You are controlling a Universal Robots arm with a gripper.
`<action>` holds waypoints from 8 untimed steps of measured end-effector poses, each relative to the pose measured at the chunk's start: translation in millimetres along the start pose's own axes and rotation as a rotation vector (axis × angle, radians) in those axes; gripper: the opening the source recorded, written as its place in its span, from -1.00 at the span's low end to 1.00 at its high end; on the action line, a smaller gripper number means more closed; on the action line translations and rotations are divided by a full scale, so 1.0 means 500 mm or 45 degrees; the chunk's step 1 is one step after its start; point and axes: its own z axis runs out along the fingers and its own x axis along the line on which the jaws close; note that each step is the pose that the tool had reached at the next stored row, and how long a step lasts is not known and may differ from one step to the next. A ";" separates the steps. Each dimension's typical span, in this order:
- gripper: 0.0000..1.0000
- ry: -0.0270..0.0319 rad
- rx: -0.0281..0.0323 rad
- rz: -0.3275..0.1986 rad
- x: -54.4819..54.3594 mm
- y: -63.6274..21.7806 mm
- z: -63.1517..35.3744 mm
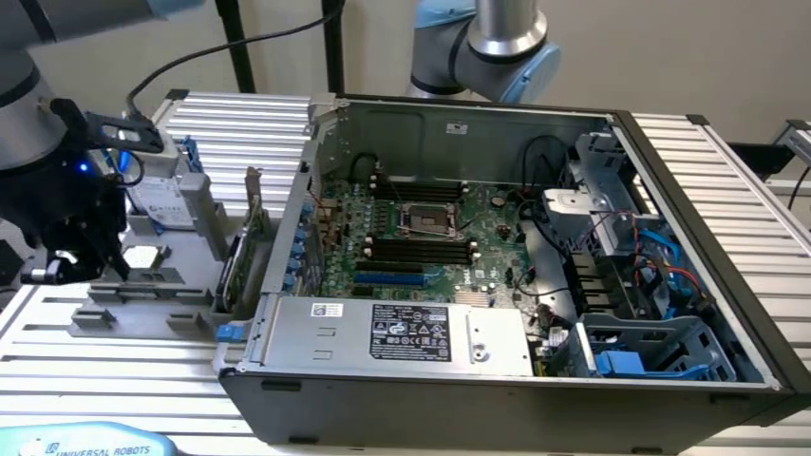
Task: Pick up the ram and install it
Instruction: 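Pick up the ram and move it above insertion slot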
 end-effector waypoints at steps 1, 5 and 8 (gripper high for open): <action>-0.73 0.0001 -0.0003 0.000 -0.001 -0.004 -0.009; -0.73 0.0001 -0.0014 0.000 -0.003 -0.025 -0.047; -0.73 0.0001 -0.0022 0.000 -0.005 -0.044 -0.075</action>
